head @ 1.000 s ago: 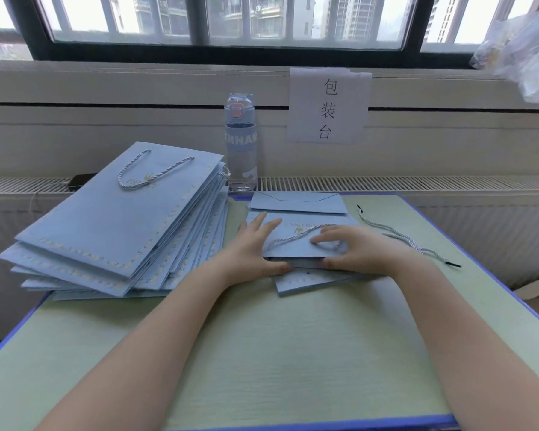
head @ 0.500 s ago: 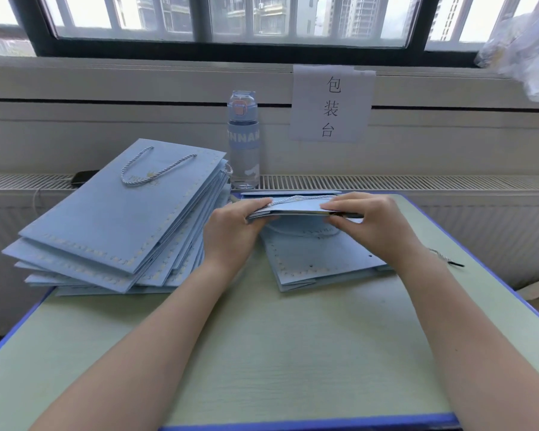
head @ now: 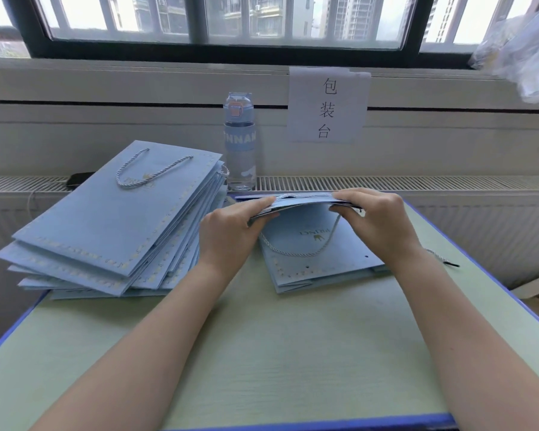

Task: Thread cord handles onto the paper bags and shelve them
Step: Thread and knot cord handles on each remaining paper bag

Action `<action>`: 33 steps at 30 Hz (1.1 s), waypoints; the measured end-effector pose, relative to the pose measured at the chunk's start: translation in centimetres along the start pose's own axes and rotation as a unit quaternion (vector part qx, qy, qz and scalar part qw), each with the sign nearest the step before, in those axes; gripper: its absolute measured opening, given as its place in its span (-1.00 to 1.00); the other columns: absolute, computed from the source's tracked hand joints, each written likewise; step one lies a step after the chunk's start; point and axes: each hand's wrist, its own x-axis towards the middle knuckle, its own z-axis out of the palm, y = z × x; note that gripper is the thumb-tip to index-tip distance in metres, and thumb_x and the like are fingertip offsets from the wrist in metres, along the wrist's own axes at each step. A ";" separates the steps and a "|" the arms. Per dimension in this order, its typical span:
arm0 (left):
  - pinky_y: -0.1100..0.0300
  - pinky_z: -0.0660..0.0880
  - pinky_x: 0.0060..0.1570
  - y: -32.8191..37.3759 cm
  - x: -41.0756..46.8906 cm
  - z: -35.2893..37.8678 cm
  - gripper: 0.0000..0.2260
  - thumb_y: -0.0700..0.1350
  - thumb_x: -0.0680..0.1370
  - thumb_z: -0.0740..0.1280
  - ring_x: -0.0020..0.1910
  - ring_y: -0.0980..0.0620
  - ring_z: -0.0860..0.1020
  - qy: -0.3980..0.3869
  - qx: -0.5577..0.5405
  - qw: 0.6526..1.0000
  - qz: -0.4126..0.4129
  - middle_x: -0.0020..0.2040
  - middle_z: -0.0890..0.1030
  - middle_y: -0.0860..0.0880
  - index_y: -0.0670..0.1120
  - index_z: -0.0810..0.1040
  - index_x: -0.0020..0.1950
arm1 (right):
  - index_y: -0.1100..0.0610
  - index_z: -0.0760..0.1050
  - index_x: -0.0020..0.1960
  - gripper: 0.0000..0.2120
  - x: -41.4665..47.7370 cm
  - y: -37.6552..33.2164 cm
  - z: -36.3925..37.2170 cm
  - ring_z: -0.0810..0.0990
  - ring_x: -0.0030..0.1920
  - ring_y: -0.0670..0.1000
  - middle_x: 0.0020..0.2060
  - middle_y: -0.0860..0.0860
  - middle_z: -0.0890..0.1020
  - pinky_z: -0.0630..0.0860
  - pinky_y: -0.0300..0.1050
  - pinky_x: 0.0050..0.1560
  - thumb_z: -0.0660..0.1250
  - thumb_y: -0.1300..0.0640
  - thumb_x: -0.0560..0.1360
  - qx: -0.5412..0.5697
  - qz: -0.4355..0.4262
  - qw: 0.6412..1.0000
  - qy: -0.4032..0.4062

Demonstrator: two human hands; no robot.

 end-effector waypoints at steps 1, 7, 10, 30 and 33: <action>0.10 0.54 -0.43 0.1 0.1 0.0 -0.70 0.10 0.48 0.31 -0.34 -0.03 0.64 0.015 0.008 1.000 0.006 -0.17 0.71 -0.01 -0.02 0.68 0.08 | 0.31 0.64 -0.03 -0.82 0.0 -0.2 0.0 0.68 -0.20 0.11 -0.16 0.14 0.69 0.48 -0.25 -0.07 0.45 0.26 0.39 -0.003 -0.007 1.000 0.017; 0.16 0.46 -0.53 0.8 0.2 0.0 -0.72 0.09 0.51 0.31 -0.46 -0.03 0.58 0.072 0.035 0.997 0.016 -0.23 0.70 -0.02 -0.02 0.68 0.07 | 0.28 0.64 -0.01 -0.84 0.3 -1.2 0.2 0.66 -0.15 0.10 -0.14 0.11 0.69 0.49 -0.30 -0.04 0.42 0.24 0.44 -0.009 -0.020 0.995 0.102; 0.20 0.48 -0.49 0.8 0.2 0.0 -0.75 0.05 0.50 0.32 -0.36 0.03 0.63 0.068 0.020 0.997 0.017 -0.15 0.71 0.02 -0.01 0.68 0.07 | 0.22 0.56 0.17 -0.64 0.6 -0.8 -0.2 0.56 0.00 0.02 -0.02 0.05 0.64 0.36 -0.45 0.12 0.47 0.17 0.40 0.002 0.002 0.995 0.096; 0.22 0.52 -0.04 1.4 1.5 -1.2 -0.90 0.03 0.52 0.35 -0.09 0.12 0.57 0.041 -0.237 0.954 -0.182 -0.13 0.59 0.23 0.15 0.47 0.00 | 0.02 0.54 -0.09 -0.79 1.4 -2.0 -1.9 0.50 -0.23 -0.29 -0.32 -0.30 0.61 0.43 -0.36 -0.07 0.31 0.32 0.51 0.321 0.220 0.893 0.226; 0.38 0.35 -0.26 0.9 1.6 -1.2 -0.84 -0.15 0.61 0.26 -0.30 0.27 0.45 0.035 -0.250 0.945 -0.206 -0.33 0.54 0.27 0.05 0.46 -0.15 | 0.00 0.51 -0.06 -0.87 1.6 -2.1 -2.3 0.52 -0.23 -0.29 -0.32 -0.29 0.63 0.44 -0.37 -0.10 0.32 0.23 0.54 0.347 0.224 0.881 0.231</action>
